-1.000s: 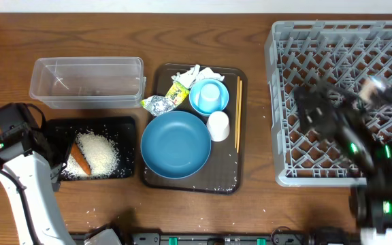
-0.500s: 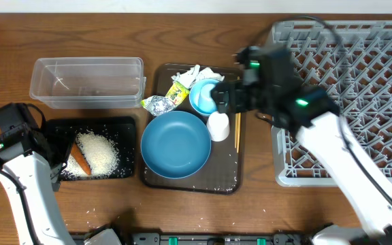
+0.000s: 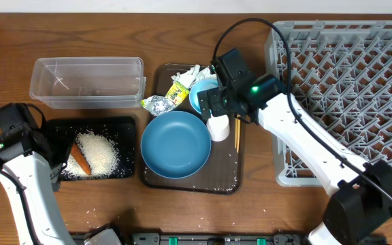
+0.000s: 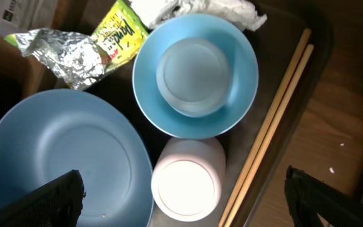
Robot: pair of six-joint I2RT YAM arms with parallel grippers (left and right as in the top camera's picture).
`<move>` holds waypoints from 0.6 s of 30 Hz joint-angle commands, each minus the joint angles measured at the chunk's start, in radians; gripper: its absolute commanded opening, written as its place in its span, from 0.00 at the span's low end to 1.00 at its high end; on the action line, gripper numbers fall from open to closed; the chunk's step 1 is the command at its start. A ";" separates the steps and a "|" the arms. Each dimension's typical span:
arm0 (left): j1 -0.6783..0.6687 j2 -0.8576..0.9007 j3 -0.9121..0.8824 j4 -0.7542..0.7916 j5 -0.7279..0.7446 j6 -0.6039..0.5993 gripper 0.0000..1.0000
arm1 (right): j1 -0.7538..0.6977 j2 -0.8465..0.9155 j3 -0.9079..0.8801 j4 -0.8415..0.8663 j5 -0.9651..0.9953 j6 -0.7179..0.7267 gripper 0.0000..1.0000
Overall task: Sort waste into correct bins and load items into the dishwasher rack
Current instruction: 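Lower the right gripper and grasp the white cup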
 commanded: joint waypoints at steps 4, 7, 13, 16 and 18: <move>0.005 0.004 0.006 -0.003 -0.001 -0.013 0.97 | 0.005 0.047 0.016 -0.040 0.019 0.089 0.99; 0.005 0.004 0.006 -0.003 -0.001 -0.013 0.97 | 0.006 0.065 0.016 -0.055 0.003 0.122 0.99; 0.005 0.004 0.006 -0.003 -0.001 -0.013 0.97 | 0.006 0.070 -0.003 -0.050 -0.025 0.122 0.99; 0.005 0.004 0.006 -0.003 -0.001 -0.013 0.97 | 0.006 0.080 -0.017 -0.050 -0.026 0.145 0.99; 0.005 0.004 0.006 -0.003 -0.001 -0.013 0.97 | 0.006 0.097 -0.023 -0.050 -0.026 0.157 0.99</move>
